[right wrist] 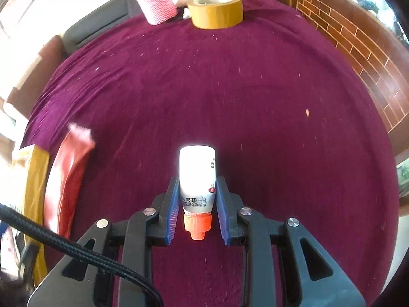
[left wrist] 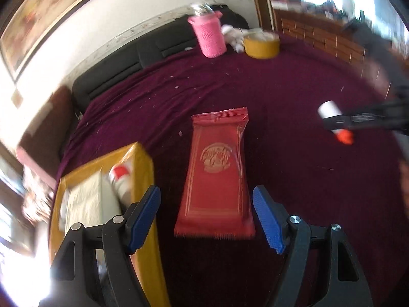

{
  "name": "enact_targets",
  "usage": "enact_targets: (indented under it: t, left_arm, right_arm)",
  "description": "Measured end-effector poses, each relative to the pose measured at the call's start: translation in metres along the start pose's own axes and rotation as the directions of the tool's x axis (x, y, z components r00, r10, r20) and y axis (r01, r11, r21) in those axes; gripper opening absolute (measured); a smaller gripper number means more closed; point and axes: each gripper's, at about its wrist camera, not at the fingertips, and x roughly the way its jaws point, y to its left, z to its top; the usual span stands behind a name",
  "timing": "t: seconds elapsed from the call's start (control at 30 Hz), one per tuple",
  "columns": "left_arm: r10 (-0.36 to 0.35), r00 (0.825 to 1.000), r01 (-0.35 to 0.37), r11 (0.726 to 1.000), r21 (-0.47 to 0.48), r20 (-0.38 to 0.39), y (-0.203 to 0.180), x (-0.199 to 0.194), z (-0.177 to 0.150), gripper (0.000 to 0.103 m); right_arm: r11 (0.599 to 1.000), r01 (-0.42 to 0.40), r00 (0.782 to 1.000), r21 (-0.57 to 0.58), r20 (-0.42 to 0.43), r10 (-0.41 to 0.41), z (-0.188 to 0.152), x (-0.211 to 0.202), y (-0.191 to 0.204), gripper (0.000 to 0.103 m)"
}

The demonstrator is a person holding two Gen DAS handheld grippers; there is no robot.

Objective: Organize objects
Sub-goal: 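Grasp the red snack packet with the left gripper while the right holds the glue bottle, then carry the red packet and glue bottle over the tray with both grippers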

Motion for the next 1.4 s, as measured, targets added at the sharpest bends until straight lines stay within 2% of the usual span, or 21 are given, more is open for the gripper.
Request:
enact_targets:
  t: [0.1,0.17,0.23,0.27,0.37,0.4,0.43,0.47,0.5,0.53,0.57,0.63,0.73,0.8,0.97,1.1,1.17,1.27,1.37,1.4]
  left_arm:
    - [0.071,0.995,-0.066,0.996,0.064,-0.074,-0.014,0.034,0.011,0.071]
    - [0.078,0.991,-0.071,0.995,0.065,-0.107,-0.015,0.049,0.013,0.084]
    - [0.121,0.988,-0.118,0.992,0.044,-0.093,-0.010,0.055,0.017,0.099]
    - [0.128,0.988,-0.124,0.991,0.041,-0.090,-0.009,0.056,0.018,0.102]
    - [0.058,0.996,-0.060,0.998,-0.025,-0.073,0.002,0.060,0.016,0.102]
    - [0.018,0.997,-0.022,0.998,-0.054,-0.076,0.008,0.062,0.015,0.099]
    - [-0.063,0.995,0.055,0.994,-0.099,-0.081,0.015,0.062,0.013,0.082]
    - [-0.168,0.982,0.155,0.977,-0.148,-0.083,0.022,0.063,0.012,0.051]
    - [-0.235,0.968,0.215,0.957,-0.193,-0.085,0.027,0.061,0.012,0.049]
    - [-0.211,0.974,0.193,0.964,-0.181,-0.082,0.024,0.057,0.012,0.047]
    - [-0.190,0.979,0.177,0.971,-0.159,-0.071,0.020,0.053,0.010,0.045]
    - [-0.195,0.980,0.187,0.972,-0.142,-0.045,0.015,0.045,0.003,0.042]
    - [-0.251,0.968,0.246,0.953,-0.178,-0.004,0.017,0.028,-0.002,0.038]
    - [-0.259,0.965,0.261,0.947,-0.188,0.035,0.018,0.015,-0.005,0.038]
    - [-0.311,0.940,0.337,0.907,-0.252,0.139,0.039,-0.023,-0.015,0.038]
    - [-0.307,0.931,0.358,0.878,-0.319,0.199,0.074,-0.053,-0.035,0.038]
    - [-0.287,0.933,0.348,0.868,-0.355,0.216,0.095,-0.066,-0.049,0.038]
    - [-0.218,0.948,0.299,0.859,-0.416,0.232,0.130,-0.087,-0.077,0.038]
    - [-0.122,0.972,0.205,0.860,-0.468,0.202,0.159,-0.096,-0.106,0.038]
    - [-0.092,0.979,0.172,0.856,-0.487,0.184,0.169,-0.098,-0.117,0.038]
  right_arm:
    - [0.999,-0.037,0.999,0.012,0.009,0.037,-0.003,0.000,-0.006,0.024]
    - [0.998,-0.054,0.998,0.020,0.014,0.054,-0.003,0.000,-0.007,0.024]
    - [0.997,-0.067,0.998,0.023,0.020,0.067,-0.003,0.001,-0.007,0.024]
    - [0.997,-0.071,0.997,0.020,0.023,0.071,-0.003,0.001,-0.008,0.024]
    - [0.997,-0.076,0.997,0.015,0.032,0.075,-0.005,0.001,-0.007,0.024]
    - [0.997,-0.078,0.996,0.014,0.038,0.077,-0.006,0.001,-0.007,0.024]
    - [0.997,-0.079,0.996,0.013,0.042,0.079,-0.009,0.000,-0.008,0.024]
    - [0.997,-0.081,0.996,0.014,0.046,0.081,-0.010,0.000,-0.008,0.024]
    - [0.996,-0.085,0.995,0.017,0.049,0.084,-0.011,0.000,-0.008,0.024]
    - [0.996,-0.089,0.995,0.017,0.051,0.088,-0.013,-0.001,-0.009,0.024]
    - [0.995,-0.097,0.994,0.019,0.051,0.096,-0.013,-0.001,-0.010,0.024]
    - [0.993,-0.115,0.992,0.024,0.052,0.114,-0.017,-0.003,-0.012,0.024]
    - [0.985,-0.169,0.985,0.044,0.045,0.167,-0.021,-0.005,-0.017,0.024]
    - [0.976,-0.210,0.977,0.062,0.038,0.208,-0.024,-0.006,-0.020,0.024]
    - [0.930,-0.346,0.938,0.121,0.019,0.347,-0.032,-0.005,-0.022,0.024]
    - [0.888,-0.443,0.895,0.121,-0.003,0.447,-0.039,-0.011,-0.005,0.024]
    - [0.875,-0.475,0.878,0.094,-0.006,0.478,-0.041,-0.020,0.011,0.024]
    - [0.849,-0.527,0.849,0.037,-0.020,0.528,-0.045,-0.034,0.045,0.024]
    - [0.825,-0.565,0.824,-0.023,-0.059,0.563,-0.050,-0.041,0.087,0.025]
    - [0.809,-0.587,0.809,-0.039,-0.084,0.582,-0.053,-0.042,0.106,0.025]
